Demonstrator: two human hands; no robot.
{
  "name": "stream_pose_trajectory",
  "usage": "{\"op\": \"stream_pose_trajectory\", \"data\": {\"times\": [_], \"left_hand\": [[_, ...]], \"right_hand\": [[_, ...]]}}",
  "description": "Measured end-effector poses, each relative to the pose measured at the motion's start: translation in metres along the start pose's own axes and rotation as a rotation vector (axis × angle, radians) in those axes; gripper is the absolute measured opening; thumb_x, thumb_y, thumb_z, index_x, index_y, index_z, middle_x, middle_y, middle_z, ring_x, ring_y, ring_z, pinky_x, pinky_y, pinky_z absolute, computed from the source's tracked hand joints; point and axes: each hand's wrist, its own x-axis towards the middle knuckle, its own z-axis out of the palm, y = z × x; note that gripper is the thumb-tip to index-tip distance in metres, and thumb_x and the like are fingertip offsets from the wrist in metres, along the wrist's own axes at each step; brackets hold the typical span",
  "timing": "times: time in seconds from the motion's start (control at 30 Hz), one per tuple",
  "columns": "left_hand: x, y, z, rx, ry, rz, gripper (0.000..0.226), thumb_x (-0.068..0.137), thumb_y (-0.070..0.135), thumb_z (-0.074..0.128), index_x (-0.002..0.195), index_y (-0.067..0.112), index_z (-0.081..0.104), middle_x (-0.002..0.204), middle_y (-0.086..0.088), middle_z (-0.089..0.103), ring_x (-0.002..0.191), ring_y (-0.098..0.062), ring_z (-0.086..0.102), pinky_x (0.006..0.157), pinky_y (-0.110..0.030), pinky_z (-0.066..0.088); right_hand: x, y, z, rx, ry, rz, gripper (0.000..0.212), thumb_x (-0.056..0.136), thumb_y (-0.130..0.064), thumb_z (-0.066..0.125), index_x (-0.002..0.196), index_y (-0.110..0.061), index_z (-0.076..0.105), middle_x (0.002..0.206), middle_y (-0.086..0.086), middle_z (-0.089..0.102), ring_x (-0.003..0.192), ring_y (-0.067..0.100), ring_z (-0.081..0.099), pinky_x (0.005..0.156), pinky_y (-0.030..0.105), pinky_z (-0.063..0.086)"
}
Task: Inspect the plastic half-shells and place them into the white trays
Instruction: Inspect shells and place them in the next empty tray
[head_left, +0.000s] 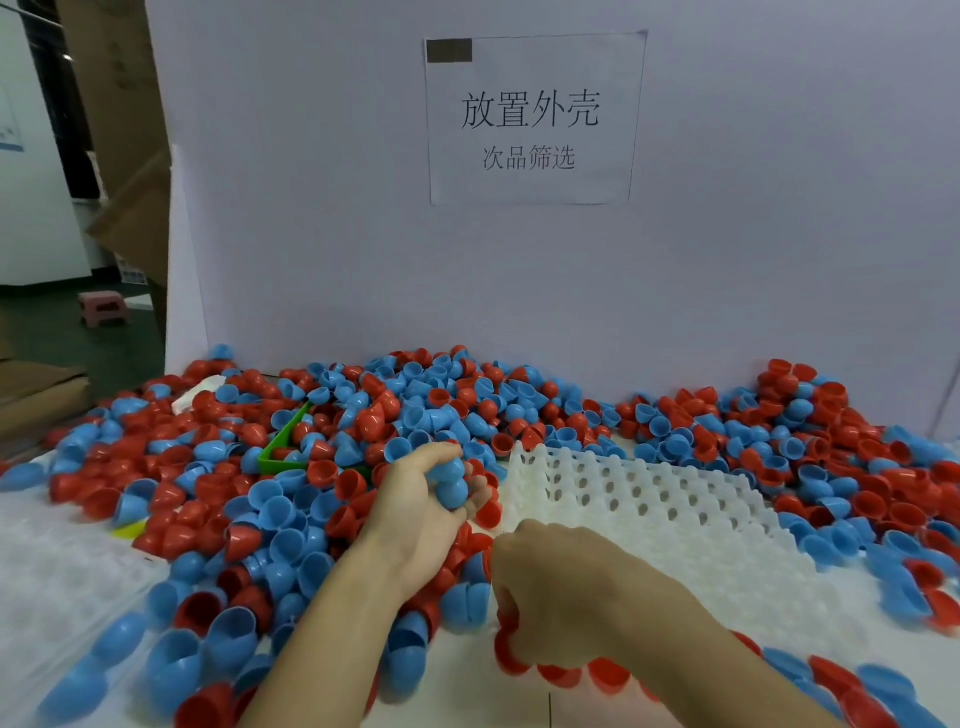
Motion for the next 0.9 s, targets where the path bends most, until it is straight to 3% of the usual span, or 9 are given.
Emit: {"op": "stream_pose_trajectory", "data": {"times": [0.07, 0.2, 0.37, 0.43, 0.5, 0.6, 0.67, 0.77, 0.9], "left_hand": [[0.001, 0.001, 0.000, -0.052, -0.058, -0.029, 0.015, 0.100, 0.016, 0.052, 0.098, 0.002, 0.058, 0.081, -0.013, 0.056, 0.080, -0.024, 0.057, 0.081, -0.039, 0.056], [-0.003, 0.006, 0.001, -0.133, -0.158, -0.093, 0.027, 0.103, 0.031, 0.047, 0.104, 0.004, 0.056, 0.073, -0.010, 0.058, 0.066, -0.018, 0.055, 0.056, -0.028, 0.054], [-0.006, 0.007, -0.002, -0.142, -0.247, -0.104, 0.032, 0.096, 0.031, 0.045, 0.110, 0.004, 0.055, 0.077, -0.012, 0.058, 0.067, -0.020, 0.055, 0.064, -0.032, 0.045], [-0.005, 0.005, -0.002, -0.154, -0.244, -0.098, 0.037, 0.086, 0.025, 0.047, 0.114, 0.002, 0.056, 0.080, -0.014, 0.059, 0.070, -0.021, 0.056, 0.066, -0.032, 0.049], [-0.002, 0.000, -0.001, -0.131, -0.186, -0.059, 0.028, 0.094, 0.015, 0.045, 0.114, -0.001, 0.057, 0.084, -0.014, 0.060, 0.073, -0.020, 0.058, 0.065, -0.031, 0.055], [0.002, -0.010, 0.000, 0.403, -0.041, 0.202, 0.020, 0.103, 0.014, 0.049, 0.116, 0.010, 0.064, 0.100, -0.007, 0.066, 0.088, -0.014, 0.066, 0.082, -0.029, 0.059], [0.000, -0.012, 0.000, 0.782, -0.059, 0.412, 0.025, 0.101, 0.021, 0.057, 0.123, 0.030, 0.061, 0.113, 0.014, 0.065, 0.105, 0.001, 0.062, 0.092, -0.019, 0.053], [-0.006, -0.012, 0.003, 0.900, -0.160, 0.525, 0.032, 0.091, 0.018, 0.071, 0.113, 0.038, 0.058, 0.107, 0.030, 0.064, 0.106, 0.016, 0.057, 0.081, -0.003, 0.046], [-0.007, -0.017, 0.008, 0.955, -0.250, 0.464, 0.034, 0.080, 0.006, 0.080, 0.097, 0.030, 0.064, 0.104, 0.012, 0.068, 0.107, -0.007, 0.066, 0.092, -0.029, 0.055]], "right_hand": [[0.002, -0.003, 0.006, -0.031, 0.046, -0.024, 0.026, 0.084, -0.027, 0.074, 0.104, -0.015, 0.061, 0.081, 0.000, 0.052, 0.063, 0.013, 0.047, 0.054, 0.025, 0.040], [0.001, -0.004, 0.005, -0.044, 0.047, -0.002, 0.025, 0.084, -0.028, 0.074, 0.101, -0.018, 0.057, 0.080, -0.002, 0.048, 0.064, 0.013, 0.045, 0.055, 0.026, 0.039], [-0.005, 0.001, -0.005, 0.012, 0.000, -0.003, 0.026, 0.085, -0.032, 0.071, 0.104, -0.014, 0.066, 0.091, -0.001, 0.055, 0.068, 0.013, 0.052, 0.057, 0.024, 0.045], [-0.007, 0.005, -0.011, 0.062, -0.017, 0.005, 0.026, 0.087, -0.034, 0.069, 0.107, -0.018, 0.067, 0.099, -0.001, 0.058, 0.081, 0.016, 0.060, 0.069, 0.028, 0.054], [-0.011, 0.012, -0.019, 0.140, 0.009, -0.004, 0.022, 0.091, -0.034, 0.065, 0.109, -0.024, 0.069, 0.096, -0.009, 0.061, 0.084, 0.010, 0.062, 0.071, 0.023, 0.054], [-0.015, 0.032, -0.036, 0.278, 0.181, 0.004, 0.021, 0.100, -0.026, 0.054, 0.112, -0.025, 0.071, 0.097, -0.018, 0.067, 0.076, -0.003, 0.062, 0.064, 0.011, 0.049], [-0.014, 0.048, -0.045, 0.376, 0.354, 0.028, 0.023, 0.103, -0.023, 0.049, 0.112, -0.026, 0.070, 0.091, -0.024, 0.063, 0.076, -0.008, 0.061, 0.067, 0.010, 0.050], [-0.014, 0.067, -0.049, 0.566, 0.574, -0.002, 0.022, 0.102, -0.024, 0.050, 0.105, -0.039, 0.066, 0.098, -0.026, 0.065, 0.088, -0.004, 0.065, 0.076, 0.016, 0.055], [-0.014, 0.080, -0.038, 0.577, 0.499, -0.106, 0.032, 0.098, -0.020, 0.058, 0.093, -0.051, 0.063, 0.106, -0.026, 0.067, 0.094, -0.005, 0.064, 0.079, 0.021, 0.057]]}}
